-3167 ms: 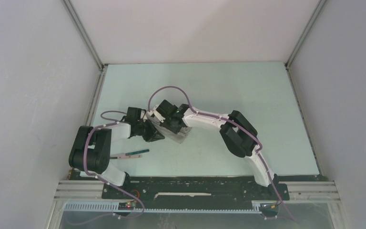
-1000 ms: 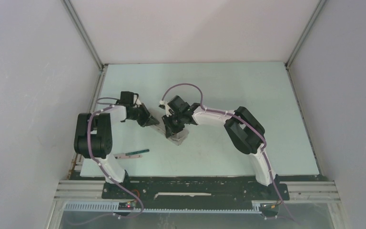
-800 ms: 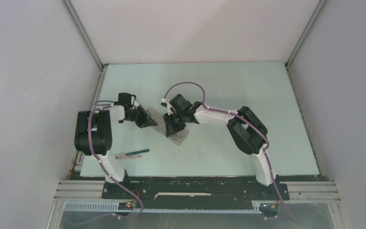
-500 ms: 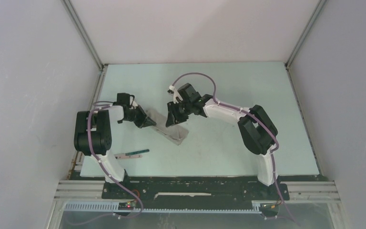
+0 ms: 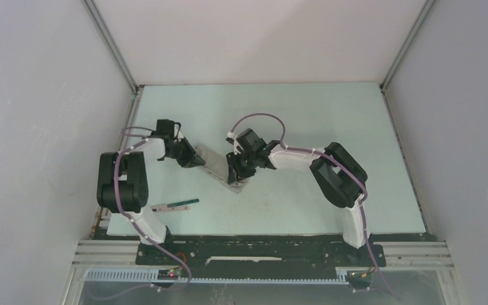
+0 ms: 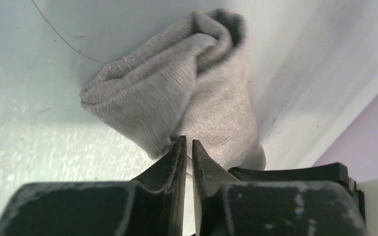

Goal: Fold the napkin into a case and place the utensils inside
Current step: Smooth out the smaller rectangle-folded napkin at the center of the board, then pick up the smaller rectangle-folded napkin from the center of the board.

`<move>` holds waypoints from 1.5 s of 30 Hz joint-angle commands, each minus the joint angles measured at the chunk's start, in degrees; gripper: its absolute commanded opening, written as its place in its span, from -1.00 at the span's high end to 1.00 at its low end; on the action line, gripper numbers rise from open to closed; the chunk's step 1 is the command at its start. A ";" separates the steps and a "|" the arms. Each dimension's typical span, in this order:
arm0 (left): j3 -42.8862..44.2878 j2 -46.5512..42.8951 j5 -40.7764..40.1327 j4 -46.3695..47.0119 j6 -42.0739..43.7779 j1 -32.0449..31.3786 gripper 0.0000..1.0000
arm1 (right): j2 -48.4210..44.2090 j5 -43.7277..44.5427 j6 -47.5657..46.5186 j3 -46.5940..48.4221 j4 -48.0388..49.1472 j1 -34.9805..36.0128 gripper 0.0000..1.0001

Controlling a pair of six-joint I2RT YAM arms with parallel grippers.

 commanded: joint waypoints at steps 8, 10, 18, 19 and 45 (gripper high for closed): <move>9.00 -25.08 -12.74 -15.96 10.84 3.84 0.16 | -4.52 26.05 -15.25 11.69 -10.91 10.49 -0.61; 8.01 -28.44 -12.25 -16.34 11.13 5.97 0.14 | -2.15 28.85 -17.85 15.66 -11.19 12.15 -0.61; 2.06 -35.73 -12.04 -15.65 9.34 8.59 0.07 | 9.40 39.55 -26.12 28.53 -14.84 16.33 -0.46; 1.42 -36.09 -11.84 -15.44 9.12 9.15 0.07 | 9.94 39.83 -26.59 28.33 -14.33 16.48 -0.46; -6.87 -36.73 -7.89 -9.98 7.79 11.83 0.06 | 15.20 42.56 -26.24 23.69 -9.07 15.11 0.62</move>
